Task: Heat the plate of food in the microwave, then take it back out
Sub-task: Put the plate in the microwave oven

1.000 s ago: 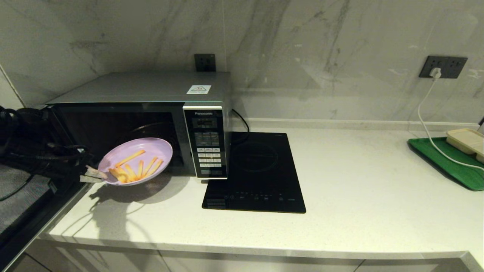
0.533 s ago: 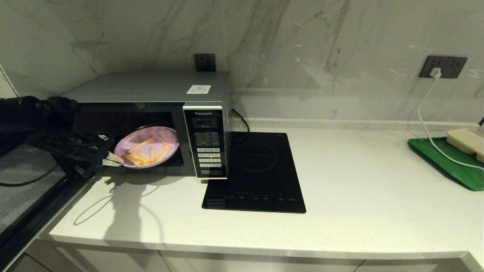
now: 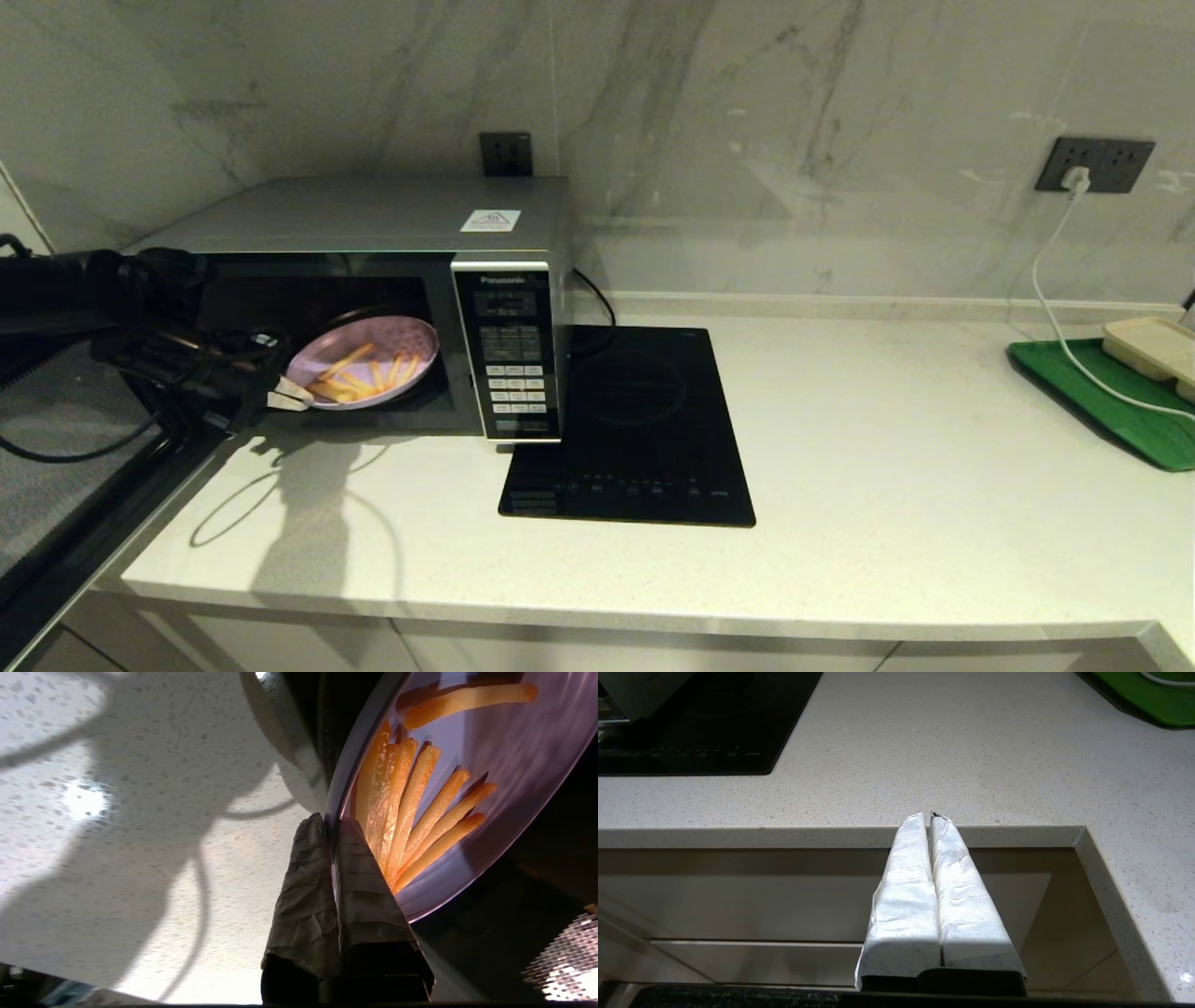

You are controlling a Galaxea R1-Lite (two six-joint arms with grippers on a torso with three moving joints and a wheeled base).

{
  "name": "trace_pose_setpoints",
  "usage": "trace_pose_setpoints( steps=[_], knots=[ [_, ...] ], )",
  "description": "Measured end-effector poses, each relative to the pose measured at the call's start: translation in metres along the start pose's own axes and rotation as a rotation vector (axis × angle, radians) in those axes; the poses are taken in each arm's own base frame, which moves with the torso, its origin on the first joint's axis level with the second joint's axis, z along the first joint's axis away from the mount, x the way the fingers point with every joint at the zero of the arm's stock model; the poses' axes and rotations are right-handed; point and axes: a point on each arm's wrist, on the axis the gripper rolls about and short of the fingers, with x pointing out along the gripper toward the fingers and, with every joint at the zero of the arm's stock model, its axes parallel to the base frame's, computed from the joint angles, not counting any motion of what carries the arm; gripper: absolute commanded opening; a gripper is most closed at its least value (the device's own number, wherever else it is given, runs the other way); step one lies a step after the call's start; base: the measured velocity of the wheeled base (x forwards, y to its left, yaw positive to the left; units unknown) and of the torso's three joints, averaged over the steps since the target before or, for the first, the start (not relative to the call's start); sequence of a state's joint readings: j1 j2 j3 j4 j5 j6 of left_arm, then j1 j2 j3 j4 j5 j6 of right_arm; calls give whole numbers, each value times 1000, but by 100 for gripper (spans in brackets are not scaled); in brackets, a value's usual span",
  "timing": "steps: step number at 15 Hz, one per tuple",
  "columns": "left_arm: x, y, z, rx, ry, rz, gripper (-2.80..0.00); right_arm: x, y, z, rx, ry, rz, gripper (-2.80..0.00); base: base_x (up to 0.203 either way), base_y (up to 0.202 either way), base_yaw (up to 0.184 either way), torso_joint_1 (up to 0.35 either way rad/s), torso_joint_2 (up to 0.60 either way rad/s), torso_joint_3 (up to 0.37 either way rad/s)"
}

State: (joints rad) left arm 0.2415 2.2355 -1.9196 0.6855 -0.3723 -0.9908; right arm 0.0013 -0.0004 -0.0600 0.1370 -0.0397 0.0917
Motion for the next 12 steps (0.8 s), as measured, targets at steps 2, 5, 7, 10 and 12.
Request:
trace_pose_setpoints(
  steps=[2, 5, 7, 10, 12],
  knots=[
    [-3, -2, 2, -75, -23, -3, -280, 0, 0, 0, 0, 0, 0, -280, 0, 0, 0, 0, 0, 0],
    [-4, -6, 2, -152, -43, -20, -280, 0, 0, 0, 0, 0, 0, -280, 0, 0, 0, 0, 0, 0],
    [-2, -7, 1, -157, -69, -15, -280, 0, 0, 0, 0, 0, 0, -280, 0, 0, 0, 0, 0, 0],
    [1, -12, 0, -140, -85, -32, -280, 0, 0, 0, 0, 0, 0, -280, 0, 0, 0, 0, 0, 0],
    [6, -11, 0, -154, -78, -27, -280, 0, 0, 0, 0, 0, 0, -280, 0, 0, 0, 0, 0, 0]
  ],
)
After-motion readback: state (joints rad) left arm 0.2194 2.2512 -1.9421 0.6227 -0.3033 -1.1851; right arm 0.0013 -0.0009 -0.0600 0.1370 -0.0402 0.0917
